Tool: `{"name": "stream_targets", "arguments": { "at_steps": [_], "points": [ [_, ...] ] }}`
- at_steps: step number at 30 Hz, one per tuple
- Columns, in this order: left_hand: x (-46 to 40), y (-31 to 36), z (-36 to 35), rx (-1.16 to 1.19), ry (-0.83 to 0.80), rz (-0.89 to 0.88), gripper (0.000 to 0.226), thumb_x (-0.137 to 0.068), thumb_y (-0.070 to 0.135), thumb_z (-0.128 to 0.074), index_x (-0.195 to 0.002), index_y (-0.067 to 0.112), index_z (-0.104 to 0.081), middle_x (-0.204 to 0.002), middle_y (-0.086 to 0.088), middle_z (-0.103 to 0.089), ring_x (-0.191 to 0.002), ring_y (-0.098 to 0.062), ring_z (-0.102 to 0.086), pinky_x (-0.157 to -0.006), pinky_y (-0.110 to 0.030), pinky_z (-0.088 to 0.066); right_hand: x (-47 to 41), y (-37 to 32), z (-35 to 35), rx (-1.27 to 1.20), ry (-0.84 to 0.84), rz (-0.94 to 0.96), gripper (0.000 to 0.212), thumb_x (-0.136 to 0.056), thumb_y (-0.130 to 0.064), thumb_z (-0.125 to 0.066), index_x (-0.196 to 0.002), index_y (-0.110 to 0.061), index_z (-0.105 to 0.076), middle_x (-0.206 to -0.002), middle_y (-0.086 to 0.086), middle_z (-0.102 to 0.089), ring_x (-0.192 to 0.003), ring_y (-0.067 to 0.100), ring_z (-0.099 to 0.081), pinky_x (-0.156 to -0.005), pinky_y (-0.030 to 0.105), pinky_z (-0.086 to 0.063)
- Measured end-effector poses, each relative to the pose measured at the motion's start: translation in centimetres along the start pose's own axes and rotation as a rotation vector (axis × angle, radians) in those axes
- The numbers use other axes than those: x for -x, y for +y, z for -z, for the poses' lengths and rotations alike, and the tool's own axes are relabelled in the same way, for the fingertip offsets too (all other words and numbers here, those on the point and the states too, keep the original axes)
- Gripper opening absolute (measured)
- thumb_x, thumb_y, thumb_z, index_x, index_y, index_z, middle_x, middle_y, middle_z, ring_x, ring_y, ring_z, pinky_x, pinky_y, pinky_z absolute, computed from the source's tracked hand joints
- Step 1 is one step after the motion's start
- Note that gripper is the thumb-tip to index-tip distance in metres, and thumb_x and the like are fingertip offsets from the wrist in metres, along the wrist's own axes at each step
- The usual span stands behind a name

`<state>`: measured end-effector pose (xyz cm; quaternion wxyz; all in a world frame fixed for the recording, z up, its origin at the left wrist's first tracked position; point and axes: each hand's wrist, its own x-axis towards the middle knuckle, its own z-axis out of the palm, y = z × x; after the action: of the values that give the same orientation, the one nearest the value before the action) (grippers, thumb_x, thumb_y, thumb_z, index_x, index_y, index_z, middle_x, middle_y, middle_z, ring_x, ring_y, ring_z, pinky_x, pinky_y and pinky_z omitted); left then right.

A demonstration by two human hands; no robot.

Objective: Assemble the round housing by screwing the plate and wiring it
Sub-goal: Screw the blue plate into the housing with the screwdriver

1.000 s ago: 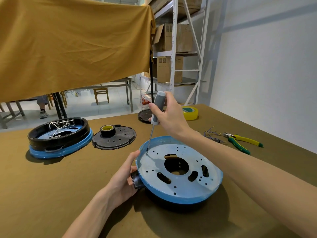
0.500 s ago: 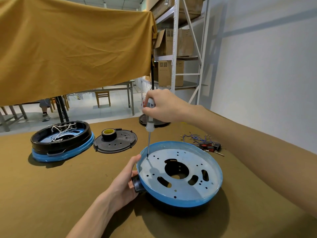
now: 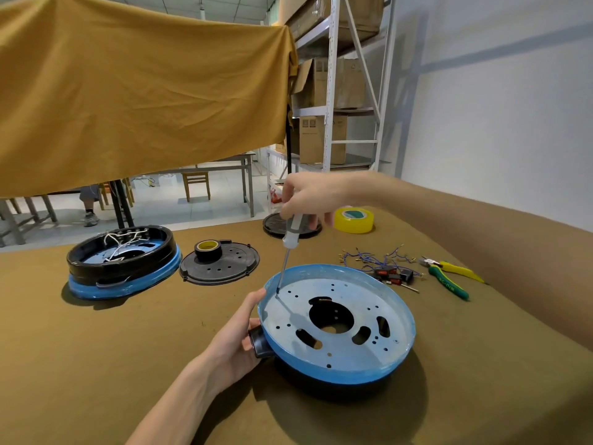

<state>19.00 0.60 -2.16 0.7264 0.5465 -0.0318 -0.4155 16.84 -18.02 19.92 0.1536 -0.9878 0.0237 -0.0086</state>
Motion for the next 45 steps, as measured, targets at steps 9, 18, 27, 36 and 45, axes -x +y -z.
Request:
{"name": "stream_targets", "arguments": {
  "at_steps": [9, 18, 27, 36, 45],
  "points": [
    [-0.4, -0.1, 0.3, -0.017, -0.033, 0.008, 0.083, -0.073, 0.061, -0.076, -0.121, -0.005, -0.065, -0.112, -0.025, -0.074, -0.086, -0.03, -0.076, -0.066, -0.032, -0.061, -0.5, -0.5, 0.1, -0.062, -0.038, 0.002, 0.027, -0.099, -0.028, -0.056, -0.114, -0.006, -0.053, -0.09, 0.015, -0.075, -0.054, 0.018, -0.071, -0.045, 0.024, -0.052],
    [-0.6, -0.1, 0.5, -0.016, -0.005, 0.011, 0.089, -0.062, 0.062, -0.083, -0.12, -0.003, -0.065, -0.11, -0.023, -0.075, -0.086, -0.03, -0.077, -0.065, -0.031, -0.061, 0.1, -0.4, 1.0, -0.105, -0.11, -0.008, 0.032, -0.099, -0.02, -0.059, -0.124, -0.003, -0.049, -0.099, 0.019, -0.073, -0.057, 0.017, -0.073, -0.048, 0.025, -0.055],
    [-0.3, 0.0, 0.2, -0.021, 0.011, 0.003, 0.092, -0.062, 0.062, -0.081, -0.125, -0.004, -0.063, -0.113, -0.024, -0.074, -0.091, -0.032, -0.076, -0.066, -0.032, -0.061, 0.4, -1.1, 1.0, -0.057, -0.121, 0.006, 0.037, -0.097, -0.017, -0.065, -0.127, -0.006, -0.047, -0.094, 0.014, -0.074, -0.059, 0.016, -0.072, -0.049, 0.024, -0.055],
    [0.0, 0.0, 0.1, -0.043, -0.014, 0.005, 0.079, -0.077, 0.064, -0.07, -0.119, -0.004, -0.067, -0.109, -0.024, -0.075, -0.085, -0.03, -0.076, -0.065, -0.032, -0.061, 0.0, -1.4, 0.6, -0.082, -0.111, 0.026, 0.03, -0.099, -0.022, -0.066, -0.121, -0.013, -0.048, -0.095, 0.017, -0.075, -0.06, 0.021, -0.074, -0.051, 0.028, -0.057],
    [0.3, 0.3, -0.2, -0.101, -0.011, 0.018, 0.086, -0.067, 0.056, -0.077, -0.126, -0.003, -0.056, -0.103, -0.024, -0.076, -0.088, -0.034, -0.077, -0.063, -0.036, -0.062, 0.9, -0.5, 0.8, -0.039, -0.069, 0.037, 0.033, -0.098, -0.026, -0.068, -0.122, -0.013, -0.049, -0.08, 0.011, -0.077, -0.056, 0.02, -0.073, -0.047, 0.026, -0.055]
  ]
}}
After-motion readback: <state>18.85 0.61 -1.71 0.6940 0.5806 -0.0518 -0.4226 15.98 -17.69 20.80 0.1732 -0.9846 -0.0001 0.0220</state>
